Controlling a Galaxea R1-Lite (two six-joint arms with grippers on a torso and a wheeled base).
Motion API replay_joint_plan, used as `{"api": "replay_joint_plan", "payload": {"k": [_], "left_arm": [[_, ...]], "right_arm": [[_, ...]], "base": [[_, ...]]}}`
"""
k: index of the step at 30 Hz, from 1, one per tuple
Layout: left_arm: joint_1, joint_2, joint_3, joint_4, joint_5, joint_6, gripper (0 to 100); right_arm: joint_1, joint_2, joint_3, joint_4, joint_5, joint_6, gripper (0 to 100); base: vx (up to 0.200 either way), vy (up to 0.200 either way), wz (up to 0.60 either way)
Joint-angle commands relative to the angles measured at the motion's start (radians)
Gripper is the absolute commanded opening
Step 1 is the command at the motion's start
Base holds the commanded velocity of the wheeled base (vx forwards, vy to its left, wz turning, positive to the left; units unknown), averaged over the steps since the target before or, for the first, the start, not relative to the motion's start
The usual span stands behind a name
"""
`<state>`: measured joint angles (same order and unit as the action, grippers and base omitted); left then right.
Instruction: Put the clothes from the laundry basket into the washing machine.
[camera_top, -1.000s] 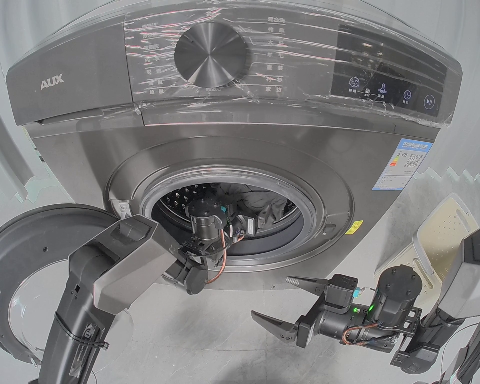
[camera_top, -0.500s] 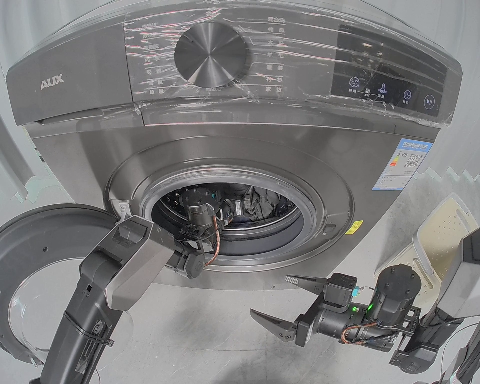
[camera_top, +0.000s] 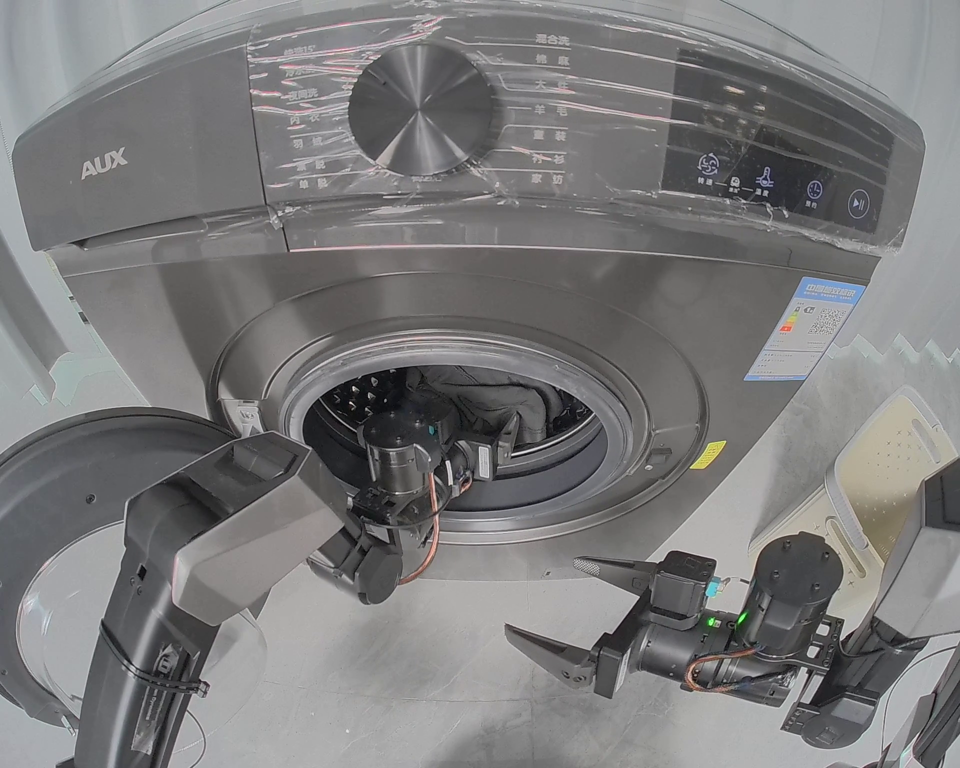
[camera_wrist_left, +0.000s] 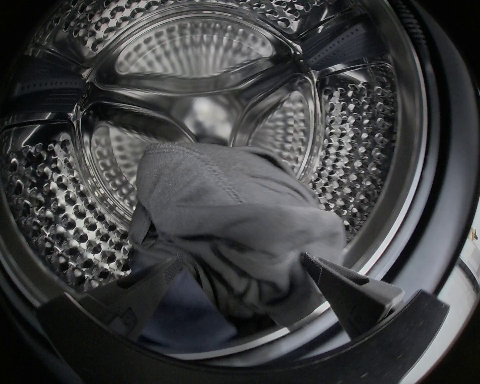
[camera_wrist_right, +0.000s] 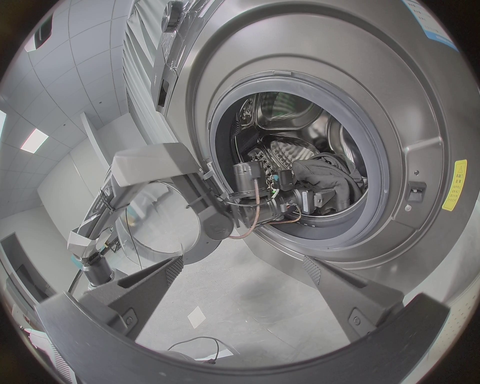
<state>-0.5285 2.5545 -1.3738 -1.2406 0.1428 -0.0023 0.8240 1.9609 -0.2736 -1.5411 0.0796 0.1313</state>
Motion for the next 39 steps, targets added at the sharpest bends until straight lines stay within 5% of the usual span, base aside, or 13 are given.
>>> {"api": "replay_joint_plan", "payload": {"k": [1, 5, 6, 12, 16, 25, 32, 37, 39], "left_arm": [[-0.079, -0.249, 0.366, -0.145, -0.002, -0.001, 100], [-0.097, -0.3, 0.45, -0.181, -0.002, -0.002, 100], [-0.128, -0.369, 0.561, -0.224, -0.003, -0.007, 100], [-0.197, -0.502, 0.749, -0.267, -0.002, -0.099, 100], [-0.232, -0.568, 0.877, -0.309, -0.005, -0.111, 100], [-0.297, -0.832, 1.133, -0.304, 0.006, -0.107, 100], [-0.286, -0.918, 1.227, -0.304, 0.081, -0.097, 100], [-0.251, -1.019, 1.302, -0.303, 0.081, -0.034, 100], [-0.202, -1.065, 1.32, -0.292, 0.074, -0.004, 100]], "right_arm": [[0.0, -0.017, 0.036, -0.001, 0.002, 0.004, 100], [-0.002, -0.023, 0.047, -0.001, 0.002, 0.004, 100], [-0.008, -0.033, 0.053, -0.001, 0.0, 0.004, 100], [-0.017, -0.063, 0.062, -0.001, 0.0, 0.004, 100], [-0.023, -0.097, 0.079, 0.001, -0.001, 0.004, 100], [-0.043, -0.278, 0.162, 0.004, -0.096, 0.027, 100], [-0.048, -0.424, 0.255, 0.01, -0.199, 0.013, 100], [-0.117, -0.534, 0.272, 0.061, -0.236, 0.002, 100], [-0.171, -0.6, 0.272, 0.084, -0.227, -0.042, 100]], "base": [[0.0, 0.0, 0.0], [0.0, 0.0, 0.0], [0.0, 0.0, 0.0], [0.0, 0.0, 0.0], [0.0, 0.0, 0.0], [0.0, 0.0, 0.0], [-0.057, 0.0, 0.0], [-0.2, 0.0, 0.0], [-0.2, 0.0, 0.0]]}}
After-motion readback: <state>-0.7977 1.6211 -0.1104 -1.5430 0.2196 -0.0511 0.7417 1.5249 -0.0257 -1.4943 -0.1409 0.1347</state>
